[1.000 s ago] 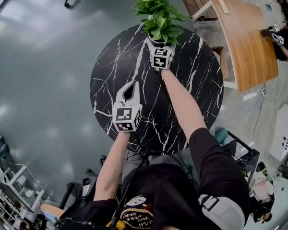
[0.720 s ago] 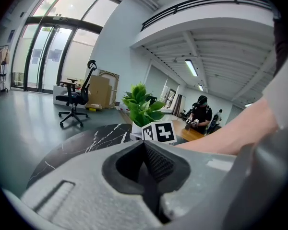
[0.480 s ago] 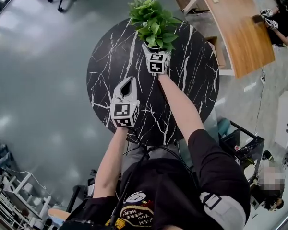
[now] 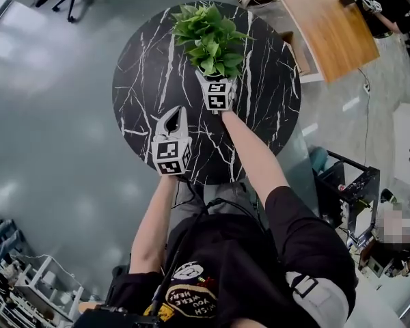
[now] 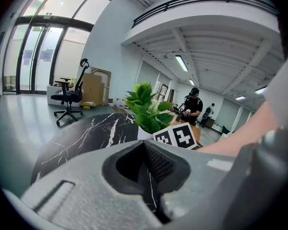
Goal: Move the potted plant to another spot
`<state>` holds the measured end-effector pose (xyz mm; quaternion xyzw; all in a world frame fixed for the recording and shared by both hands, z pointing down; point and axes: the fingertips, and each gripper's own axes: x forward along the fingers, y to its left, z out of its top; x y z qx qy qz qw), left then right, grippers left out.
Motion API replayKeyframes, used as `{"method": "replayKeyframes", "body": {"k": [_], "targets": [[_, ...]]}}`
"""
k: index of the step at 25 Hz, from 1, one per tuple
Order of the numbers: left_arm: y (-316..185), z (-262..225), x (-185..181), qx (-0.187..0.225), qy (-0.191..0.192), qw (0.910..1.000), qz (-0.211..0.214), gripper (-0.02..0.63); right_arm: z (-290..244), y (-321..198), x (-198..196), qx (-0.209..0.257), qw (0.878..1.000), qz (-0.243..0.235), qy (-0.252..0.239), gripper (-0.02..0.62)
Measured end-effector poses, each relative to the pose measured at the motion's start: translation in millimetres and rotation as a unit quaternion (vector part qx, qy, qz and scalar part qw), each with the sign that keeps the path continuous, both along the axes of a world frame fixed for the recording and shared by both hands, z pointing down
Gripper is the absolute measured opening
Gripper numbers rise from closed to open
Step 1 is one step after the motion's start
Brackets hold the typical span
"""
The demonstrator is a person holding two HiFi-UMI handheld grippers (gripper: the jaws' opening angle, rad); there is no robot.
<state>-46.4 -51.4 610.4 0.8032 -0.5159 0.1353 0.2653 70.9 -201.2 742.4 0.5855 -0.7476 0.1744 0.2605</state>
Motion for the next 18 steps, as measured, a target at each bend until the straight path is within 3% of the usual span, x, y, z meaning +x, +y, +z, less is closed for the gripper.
{"method": "replayKeyframes", "body": {"k": [18], "targets": [[147, -5, 36, 0.002, -0.004, 0.9999, -0.016, 0.002, -1, 201, 44, -0.016, 0.999, -0.028, 0.004, 0.472]]}}
